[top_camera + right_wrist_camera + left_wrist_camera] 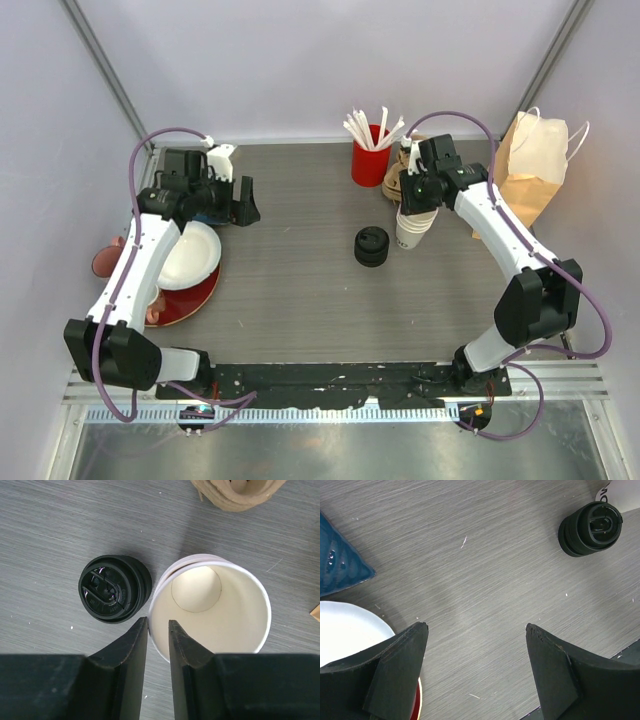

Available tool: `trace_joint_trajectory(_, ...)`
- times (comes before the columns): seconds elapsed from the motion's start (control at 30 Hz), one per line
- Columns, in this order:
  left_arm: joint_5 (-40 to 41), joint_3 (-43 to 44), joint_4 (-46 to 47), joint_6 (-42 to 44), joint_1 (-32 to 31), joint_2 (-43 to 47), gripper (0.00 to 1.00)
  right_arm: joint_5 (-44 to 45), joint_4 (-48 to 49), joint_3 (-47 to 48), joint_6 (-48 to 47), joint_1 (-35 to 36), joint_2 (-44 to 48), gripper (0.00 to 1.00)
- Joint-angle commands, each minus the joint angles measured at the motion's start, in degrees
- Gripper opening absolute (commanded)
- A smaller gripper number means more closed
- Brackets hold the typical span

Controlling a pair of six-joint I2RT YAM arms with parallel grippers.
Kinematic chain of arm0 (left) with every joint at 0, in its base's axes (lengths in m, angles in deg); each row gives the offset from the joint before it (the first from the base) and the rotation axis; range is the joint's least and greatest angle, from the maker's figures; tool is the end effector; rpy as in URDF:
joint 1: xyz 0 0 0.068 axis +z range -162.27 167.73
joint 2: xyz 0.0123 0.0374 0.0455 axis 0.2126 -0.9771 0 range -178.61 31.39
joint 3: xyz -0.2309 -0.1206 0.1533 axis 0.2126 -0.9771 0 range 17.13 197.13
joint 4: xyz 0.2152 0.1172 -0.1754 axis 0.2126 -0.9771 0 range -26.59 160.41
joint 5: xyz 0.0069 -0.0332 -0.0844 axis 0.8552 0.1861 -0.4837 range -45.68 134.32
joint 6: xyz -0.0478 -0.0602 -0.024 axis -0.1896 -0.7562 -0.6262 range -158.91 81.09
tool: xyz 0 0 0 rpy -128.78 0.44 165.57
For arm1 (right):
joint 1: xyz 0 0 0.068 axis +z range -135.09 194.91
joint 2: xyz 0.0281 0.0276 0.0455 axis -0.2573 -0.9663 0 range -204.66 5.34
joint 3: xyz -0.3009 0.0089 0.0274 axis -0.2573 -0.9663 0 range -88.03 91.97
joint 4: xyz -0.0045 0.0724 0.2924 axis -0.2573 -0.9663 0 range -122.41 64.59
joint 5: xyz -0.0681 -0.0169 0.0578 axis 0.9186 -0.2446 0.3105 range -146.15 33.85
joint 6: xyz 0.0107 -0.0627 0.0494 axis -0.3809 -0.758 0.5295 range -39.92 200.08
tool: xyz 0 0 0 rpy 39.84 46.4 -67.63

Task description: Pack the takeout coffee

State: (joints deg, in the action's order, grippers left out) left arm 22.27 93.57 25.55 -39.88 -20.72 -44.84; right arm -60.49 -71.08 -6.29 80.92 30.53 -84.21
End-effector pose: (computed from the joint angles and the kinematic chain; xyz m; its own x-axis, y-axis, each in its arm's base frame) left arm 0.3280 -0.0751 0.3632 -0.7018 0.0883 -0.7069 0.3884 0.8793 -0.2757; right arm 0.3796 0.1116 0.3129 -0.7785 -0.2025 -0.5940 -0.3006 0.9512 0.0696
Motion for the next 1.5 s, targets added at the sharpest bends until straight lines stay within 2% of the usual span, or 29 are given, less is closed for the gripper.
trace_joint_trajectory(0.0, -0.2, -0.4, 0.5, 0.7, 0.2, -0.3, 0.83, 0.4, 1.6, 2.5, -0.7, 0.4, -0.1, 0.26)
trace_joint_trajectory(0.07, -0.2, -0.6, 0.6, 0.7, 0.2, -0.3, 0.84, 0.2, 1.6, 2.6, -1.9, 0.3, -0.2, 0.21)
trace_joint_trajectory(0.23, -0.1, -0.9, 0.8, 2.6, 0.2, -0.5, 0.83, 0.7, 1.7, 2.5, -2.7, 0.5, -0.5, 0.17)
trace_joint_trajectory(0.33, -0.2, -1.0, 0.9, 2.6, 0.2, -0.6, 0.83, 1.1, 1.8, 2.4, -2.9, 0.6, -0.6, 0.18)
trace_joint_trajectory(0.4, -0.4, -1.0, 1.1, 2.7, 0.2, -0.7, 0.83, 1.4, 1.9, 2.1, -3.3, 0.7, -0.8, 0.24)
trace_joint_trajectory(0.47, -0.4, -1.0, 1.3, 2.8, 0.2, -0.7, 0.83, 2.1, 1.9, 2.1, -3.7, 0.8, -1.1, 0.25)
trace_joint_trajectory(0.57, -0.7, -0.9, 1.4, 2.7, 0.2, -0.7, 0.83, 2.1, 1.8, 2.1, -3.7, 1.0, -1.2, 0.17)
trace_joint_trajectory(0.6, -1.0, -0.9, 1.3, 2.9, 0.2, -0.6, 0.83, 2.0, 1.9, 2.3, -3.7, 1.0, -1.1, 0.1)
trace_joint_trajectory(0.73, -1.3, -0.9, 1.3, 3.1, 0.2, -0.6, 0.83, 1.9, 1.7, 2.9, -3.5, 1.1, -0.5, 0.01)
trace_joint_trajectory(0.93, -1.5, -0.7, 1.2, 3.3, 0.2, -0.6, 0.83, 4.1, -0.6, 5.4, -3.9, 1.2, 1.5, 0.01)
trace_joint_trajectory(1.13, -1.9, -0.2, 1.4, 3.5, 0.2, -0.5, 0.83, 10.5, -1.6, 6.3, -6.6, 2.2, 3.5, 0.01)
trace_joint_trajectory(1.33, -2.8, -0.3, 1.5, 3.2, 0.3, -0.7, 0.83, 11.9, -2.2, 6.3, -8.0, 2.5, 4.0, 0.01)
trace_joint_trajectory(1.47, -2.8, -0.2, 1.4, 3.2, 0.2, -0.5, 0.83, 13.4, -3.8, 11.0, -8.4, 2.8, 4.5, 0.01)
